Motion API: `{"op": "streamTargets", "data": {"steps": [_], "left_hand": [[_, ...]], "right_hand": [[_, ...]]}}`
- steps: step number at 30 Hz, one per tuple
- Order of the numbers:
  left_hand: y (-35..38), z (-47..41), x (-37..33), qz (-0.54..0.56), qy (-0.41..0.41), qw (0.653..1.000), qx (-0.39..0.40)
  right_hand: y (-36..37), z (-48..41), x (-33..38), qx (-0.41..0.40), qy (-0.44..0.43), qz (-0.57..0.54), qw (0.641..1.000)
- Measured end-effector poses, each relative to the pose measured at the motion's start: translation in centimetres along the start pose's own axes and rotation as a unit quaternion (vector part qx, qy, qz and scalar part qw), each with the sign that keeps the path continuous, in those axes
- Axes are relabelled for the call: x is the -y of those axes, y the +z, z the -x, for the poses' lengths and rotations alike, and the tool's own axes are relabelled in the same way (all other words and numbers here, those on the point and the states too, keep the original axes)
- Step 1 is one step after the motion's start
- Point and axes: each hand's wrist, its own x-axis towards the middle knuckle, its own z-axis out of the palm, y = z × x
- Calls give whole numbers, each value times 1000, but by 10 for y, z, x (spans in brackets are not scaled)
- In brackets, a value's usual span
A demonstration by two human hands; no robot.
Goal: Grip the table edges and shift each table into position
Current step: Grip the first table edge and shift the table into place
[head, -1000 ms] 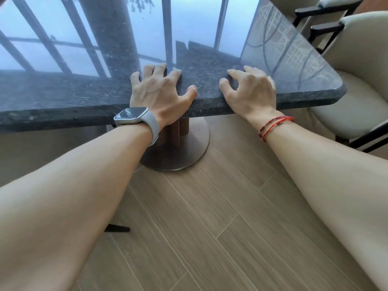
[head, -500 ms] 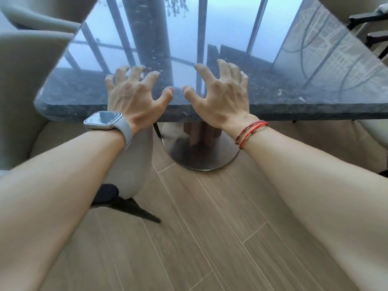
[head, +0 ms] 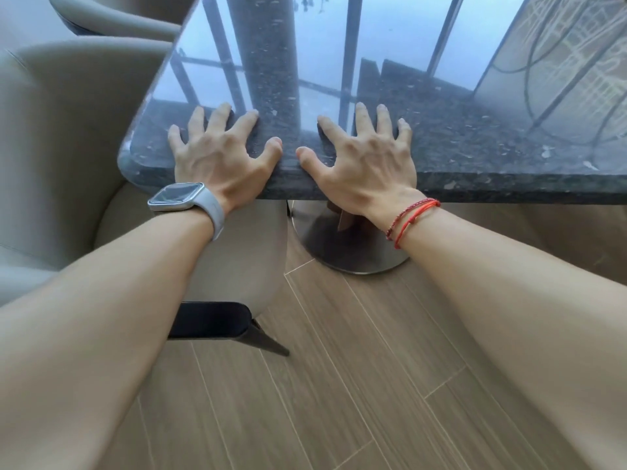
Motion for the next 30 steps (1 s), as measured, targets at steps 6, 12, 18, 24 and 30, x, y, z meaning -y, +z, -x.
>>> {"op": "streamTargets", "data": {"steps": [6, 12, 18, 24, 30], "left_hand": [[3, 1, 1, -4, -7, 1000, -27], [2, -2, 1, -10, -4, 1000, -22], [2, -3, 1, -6, -3, 1000, -21], [1, -3, 0, -9, 0, 1000, -26], [0, -5, 2, 3, 1, 1000, -29]], "right_hand": [[3, 2, 3, -22, 5, 7, 1000], [2, 0, 6, -27, 7, 21, 999], [2, -2, 5, -19, 2, 21, 1000], [1, -3, 4, -22, -3, 19, 1000], [2, -6, 6, -22, -5, 18, 1000]]}}
